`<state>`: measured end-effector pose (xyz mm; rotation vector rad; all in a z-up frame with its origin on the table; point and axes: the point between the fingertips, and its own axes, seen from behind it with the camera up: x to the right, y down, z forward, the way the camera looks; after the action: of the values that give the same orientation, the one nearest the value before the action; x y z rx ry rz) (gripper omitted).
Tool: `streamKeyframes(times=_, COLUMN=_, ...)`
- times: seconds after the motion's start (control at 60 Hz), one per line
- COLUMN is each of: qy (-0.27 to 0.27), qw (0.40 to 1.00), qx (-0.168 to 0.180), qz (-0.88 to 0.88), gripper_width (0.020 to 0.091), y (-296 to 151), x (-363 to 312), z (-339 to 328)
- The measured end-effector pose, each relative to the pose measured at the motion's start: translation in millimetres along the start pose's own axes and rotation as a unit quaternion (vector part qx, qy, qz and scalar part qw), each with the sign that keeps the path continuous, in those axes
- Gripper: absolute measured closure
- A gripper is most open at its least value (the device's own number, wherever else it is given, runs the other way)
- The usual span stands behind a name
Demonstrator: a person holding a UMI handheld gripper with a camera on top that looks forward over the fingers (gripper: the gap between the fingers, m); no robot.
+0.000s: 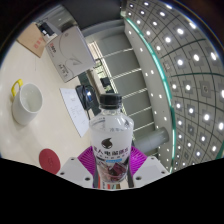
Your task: Pour water
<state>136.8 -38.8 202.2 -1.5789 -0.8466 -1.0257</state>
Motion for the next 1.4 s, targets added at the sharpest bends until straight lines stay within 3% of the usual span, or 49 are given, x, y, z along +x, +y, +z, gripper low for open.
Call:
streamKeyframes(times=0.117, qy=0.020, qw=0.989, qx=0.025, qz=-0.142, gripper_width=0.0709, y=-35, x=-21, z=2)
streamKeyframes(times=0.333, qy=0.045, qw=0.941, qx=0.047, qz=-0.332, gripper_width=0.0708, y=-61, x=-57, z=12)
streamKeyframes(times=0.6, qy=0.034, qw=0.925, qx=0.071, qz=-0.371, gripper_width=0.0707, y=-72, x=-77, z=18)
streamKeyframes(times=0.717, qy=0.006, qw=0.960, qx=0.064, qz=-0.272, gripper_width=0.0705, y=-67, x=-67, z=15)
streamKeyframes(times=0.9, qy=-0.075, qw=0.994, qx=0.054, qz=0.052, gripper_width=0.0706, y=-64, x=-39, z=-2)
streamKeyframes(times=1.133, qy=-0.180, qw=0.914, qx=0.004, qz=0.364, gripper_width=0.0706, y=-26, x=-68, z=-2)
streamKeyframes(times=1.4, qy=-0.229, qw=0.842, qx=-0.013, qz=0.489, gripper_width=0.0702, y=11, x=-128, z=11)
